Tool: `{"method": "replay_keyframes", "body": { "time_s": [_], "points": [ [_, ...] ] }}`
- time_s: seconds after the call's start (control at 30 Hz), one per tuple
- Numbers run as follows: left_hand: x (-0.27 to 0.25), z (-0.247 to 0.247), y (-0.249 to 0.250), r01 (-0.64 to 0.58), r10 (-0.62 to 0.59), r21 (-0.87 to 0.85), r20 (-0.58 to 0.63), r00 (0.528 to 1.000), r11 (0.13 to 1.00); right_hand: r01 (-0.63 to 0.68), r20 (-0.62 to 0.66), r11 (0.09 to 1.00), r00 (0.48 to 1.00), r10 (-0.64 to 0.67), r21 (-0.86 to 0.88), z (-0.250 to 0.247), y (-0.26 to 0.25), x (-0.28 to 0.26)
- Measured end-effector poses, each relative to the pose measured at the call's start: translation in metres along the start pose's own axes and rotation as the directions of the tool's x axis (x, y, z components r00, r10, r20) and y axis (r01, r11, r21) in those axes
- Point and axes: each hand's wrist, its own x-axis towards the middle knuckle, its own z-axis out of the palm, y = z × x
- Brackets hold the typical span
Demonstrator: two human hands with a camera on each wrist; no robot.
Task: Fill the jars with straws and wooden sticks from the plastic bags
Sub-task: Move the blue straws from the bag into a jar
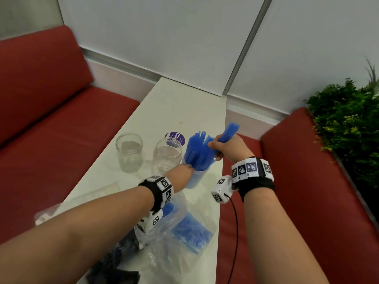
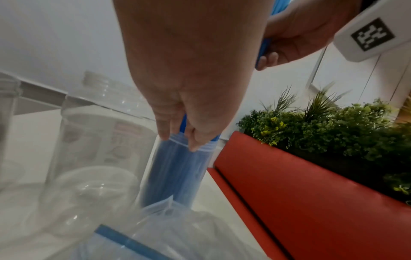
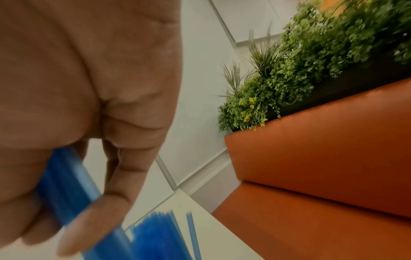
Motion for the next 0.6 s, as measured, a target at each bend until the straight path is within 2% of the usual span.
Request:
{"method": "replay_keyframes", "body": {
  "time_s": [0.1,0.23,0.33,0.43,0.5,0.6],
  "points": [
    [0.001,0.007,-0.003,-0.018,0.021,0.049,-0.048,0.999,0.999,-0.032,-0.106,0.997,0.994,0.040,0.076,0.021,0.011,0.012],
    [0.002,0.012,-0.001,-0.005,0.012,0.078,-0.087,0.996,0.997,-0.147,-0.141,0.978,0.976,0.169,0.150,0.057,0.028,0.015],
    [0.003,0.012,0.000,0.007,-0.001,0.072,-0.076,0.997,0.997,-0.138,-0.187,0.979,0.968,0.165,0.149,0.061,0.030,0.020],
    [0.004,0.012,0.000,0.009,-0.004,0.086,-0.064,0.998,0.996,-0.020,-0.271,0.995,0.961,0.045,0.096,0.050,0.023,0.024],
    [0.006,0.014,-0.001,0.011,-0.005,0.087,-0.065,0.998,0.996,0.103,-0.384,0.992,0.921,-0.067,0.074,0.045,0.015,0.024],
    [0.006,0.017,0.000,0.024,-0.019,0.053,-0.088,0.996,0.998,0.313,-0.554,0.943,0.768,-0.322,-0.114,0.055,0.010,0.022]
  ]
}}
